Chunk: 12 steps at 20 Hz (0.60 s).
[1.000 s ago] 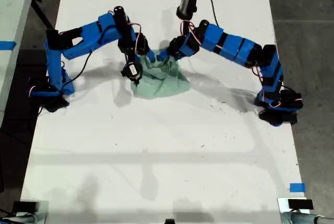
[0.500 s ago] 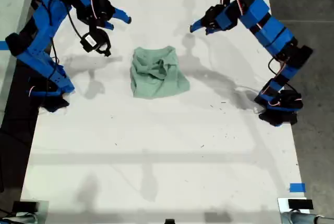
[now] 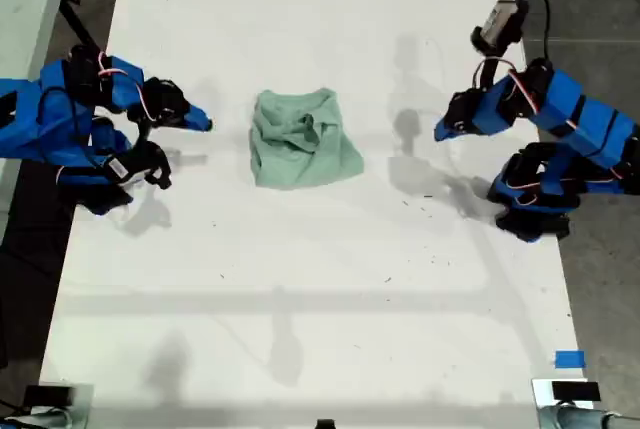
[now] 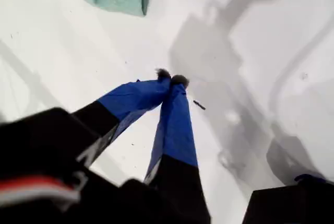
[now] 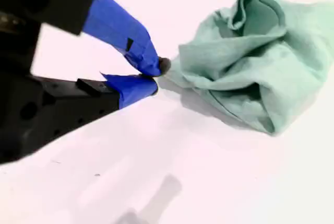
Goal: Fold t-shirt
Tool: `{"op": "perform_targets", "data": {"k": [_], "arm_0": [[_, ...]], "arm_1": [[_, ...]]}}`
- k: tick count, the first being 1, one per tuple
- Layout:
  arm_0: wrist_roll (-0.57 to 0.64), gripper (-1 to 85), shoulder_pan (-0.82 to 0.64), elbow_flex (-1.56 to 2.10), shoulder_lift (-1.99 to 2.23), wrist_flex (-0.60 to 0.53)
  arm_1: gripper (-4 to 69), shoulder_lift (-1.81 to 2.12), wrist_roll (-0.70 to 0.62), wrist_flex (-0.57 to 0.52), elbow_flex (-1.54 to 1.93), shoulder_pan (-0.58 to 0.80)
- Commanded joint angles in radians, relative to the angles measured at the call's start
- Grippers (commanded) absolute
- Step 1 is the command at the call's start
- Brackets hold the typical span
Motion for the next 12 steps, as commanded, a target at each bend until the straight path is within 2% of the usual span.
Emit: {"op": "perform_targets", "data": {"k": [1,4,7,9,12], "arm_0": [[-0.098,0.6,0.106,0.238,0.084,-0.189],[-0.114,0.1,0.141,0.337,-0.003,-0.324],[-0.114,0.1,0.161,0.345,-0.172,-0.454],[-0.123,0.1,0.184,0.339,-0.321,-0.561],[-0.132,0.1,0.206,0.291,-0.425,-0.584]], "arm_1": [[-0.8,0.219,0.138,-0.143,0.256,-0.146],[-0.8,0.187,0.163,-0.327,0.301,-0.218],[-0.8,-0.149,0.097,-0.489,0.101,-0.249],[-0.8,-0.393,0.044,-0.549,-0.103,-0.262],[-0.8,-0.744,-0.032,-0.557,-0.449,-0.276]]}}
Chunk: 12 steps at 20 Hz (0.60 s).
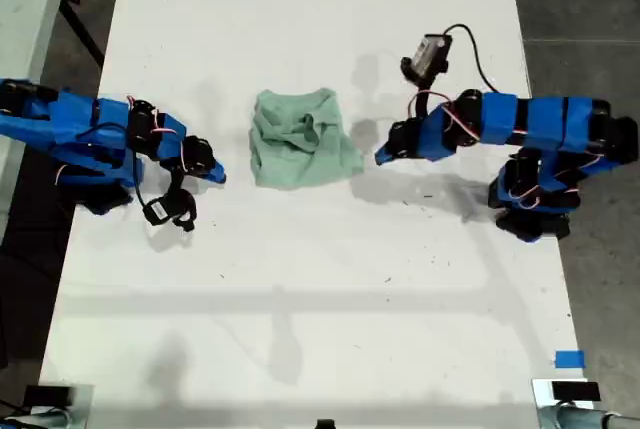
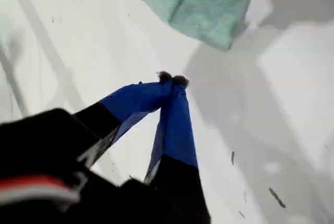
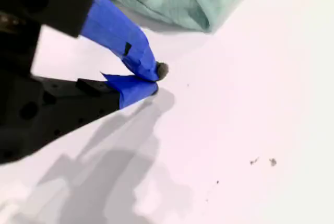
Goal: Fold t-shirt
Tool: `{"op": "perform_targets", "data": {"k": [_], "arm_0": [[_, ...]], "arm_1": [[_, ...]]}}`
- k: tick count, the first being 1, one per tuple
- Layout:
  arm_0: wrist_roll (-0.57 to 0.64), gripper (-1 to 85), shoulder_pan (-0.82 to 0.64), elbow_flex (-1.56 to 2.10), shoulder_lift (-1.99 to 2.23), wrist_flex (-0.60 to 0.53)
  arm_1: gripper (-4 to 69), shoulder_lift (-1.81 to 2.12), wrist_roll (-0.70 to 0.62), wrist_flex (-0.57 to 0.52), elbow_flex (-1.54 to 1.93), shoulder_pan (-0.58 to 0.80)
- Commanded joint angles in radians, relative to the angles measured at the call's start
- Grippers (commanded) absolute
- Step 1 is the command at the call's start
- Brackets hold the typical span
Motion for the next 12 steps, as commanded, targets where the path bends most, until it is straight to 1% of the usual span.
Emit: {"op": "perform_targets", "data": {"k": [1,5,7,9,12], "arm_0": [[-0.006,0.1,0.012,-0.049,-0.012,-0.034],[-0.011,0.1,-0.008,0.005,0.055,-0.032],[-0.011,0.1,-0.009,0.011,0.064,-0.029],[-0.011,0.1,-0.011,0.011,0.066,-0.028],[-0.008,0.1,-0.014,0.012,0.067,-0.028]], "arm_1": [[-0.8,-0.282,-0.072,-0.02,-0.377,-0.021],[-0.8,-0.709,-0.141,0.103,-0.887,-0.048],[-0.8,-0.864,-0.155,0.152,-1.083,-0.063],[-0.8,-0.948,-0.155,0.167,-1.169,-0.071],[-0.8,-0.988,-0.15,0.156,-1.175,-0.071]]}}
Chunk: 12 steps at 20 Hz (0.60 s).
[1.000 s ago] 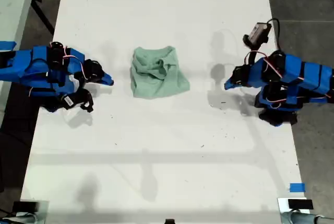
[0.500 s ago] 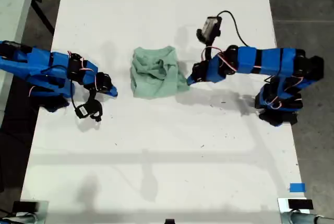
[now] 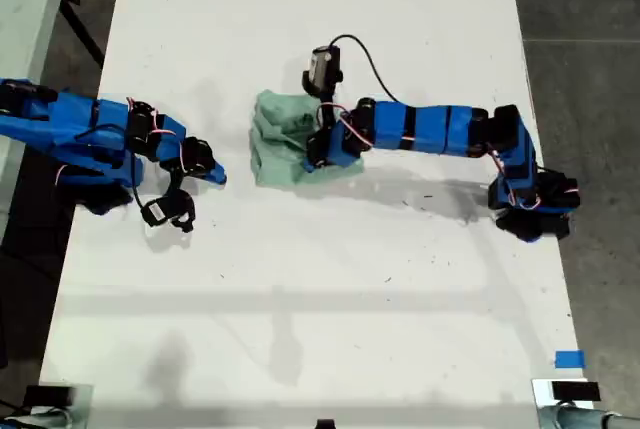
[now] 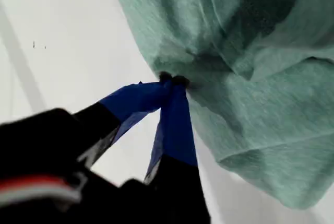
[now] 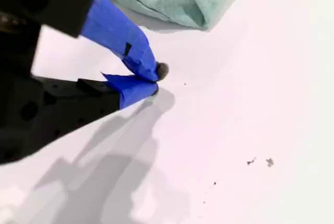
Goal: Fold t-shirt
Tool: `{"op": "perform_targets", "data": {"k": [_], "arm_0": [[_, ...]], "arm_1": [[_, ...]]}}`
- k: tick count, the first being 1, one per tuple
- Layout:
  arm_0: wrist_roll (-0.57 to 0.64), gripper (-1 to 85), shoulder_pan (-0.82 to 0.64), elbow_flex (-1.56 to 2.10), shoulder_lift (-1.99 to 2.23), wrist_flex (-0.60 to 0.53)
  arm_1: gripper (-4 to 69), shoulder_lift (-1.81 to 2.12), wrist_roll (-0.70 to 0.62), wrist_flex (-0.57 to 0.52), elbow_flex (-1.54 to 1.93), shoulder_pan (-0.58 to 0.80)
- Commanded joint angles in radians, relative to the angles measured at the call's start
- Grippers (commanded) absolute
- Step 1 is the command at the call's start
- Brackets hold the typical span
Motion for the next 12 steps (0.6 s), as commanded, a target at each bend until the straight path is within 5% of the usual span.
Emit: {"op": "perform_targets", "data": {"k": [1,12], "arm_0": [[-0.008,0.1,-0.017,-0.006,0.023,-0.014],[-0.011,0.1,-0.029,0.066,0.153,-0.011]], "arm_1": [[-0.8,0.006,-0.015,-0.005,-0.084,-0.011],[-0.8,-0.117,-0.124,-0.067,-0.225,0.17]]}}
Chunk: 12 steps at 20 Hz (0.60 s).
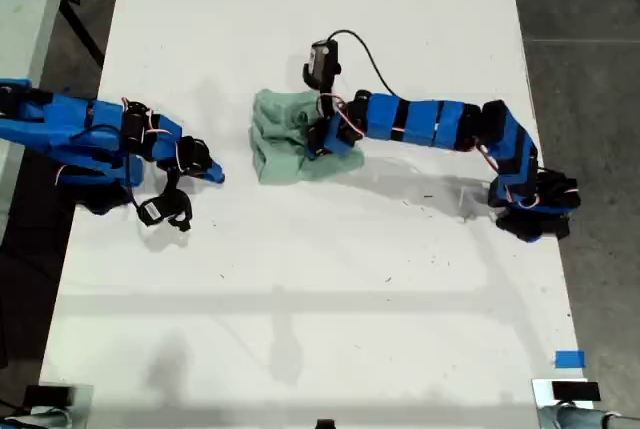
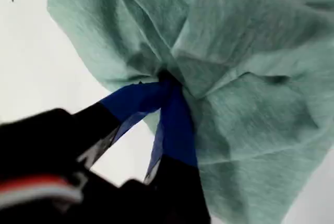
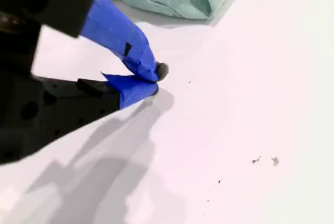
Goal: Fold t-shirt
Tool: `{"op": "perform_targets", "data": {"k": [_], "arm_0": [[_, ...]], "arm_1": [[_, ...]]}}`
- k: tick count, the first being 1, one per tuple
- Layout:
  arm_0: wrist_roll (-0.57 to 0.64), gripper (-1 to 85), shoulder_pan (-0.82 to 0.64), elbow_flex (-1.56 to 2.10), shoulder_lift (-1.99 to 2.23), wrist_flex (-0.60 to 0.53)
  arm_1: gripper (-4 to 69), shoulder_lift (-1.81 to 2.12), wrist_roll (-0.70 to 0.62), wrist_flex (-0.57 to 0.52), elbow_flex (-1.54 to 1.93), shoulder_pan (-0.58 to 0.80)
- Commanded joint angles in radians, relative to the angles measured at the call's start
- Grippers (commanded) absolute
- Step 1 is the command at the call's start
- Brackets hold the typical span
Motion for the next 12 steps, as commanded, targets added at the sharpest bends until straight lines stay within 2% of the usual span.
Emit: {"op": "perform_targets", "data": {"k": [1,4,6,12], "arm_0": [[-0.011,0.1,-0.02,0.009,0.064,-0.009],[-0.011,0.1,-0.023,0.023,0.091,-0.006],[-0.011,0.1,-0.025,0.023,0.091,-0.005],[-0.008,0.1,-0.025,0.023,0.092,-0.003]], "arm_1": [[-0.8,0.009,-0.025,-0.025,-0.144,0.064],[-0.8,0.009,-0.02,-0.044,-0.17,0.107],[-0.8,0.02,-0.017,-0.005,-0.189,0.103],[-0.8,0.061,0.009,0.077,-0.189,-0.011]]}}
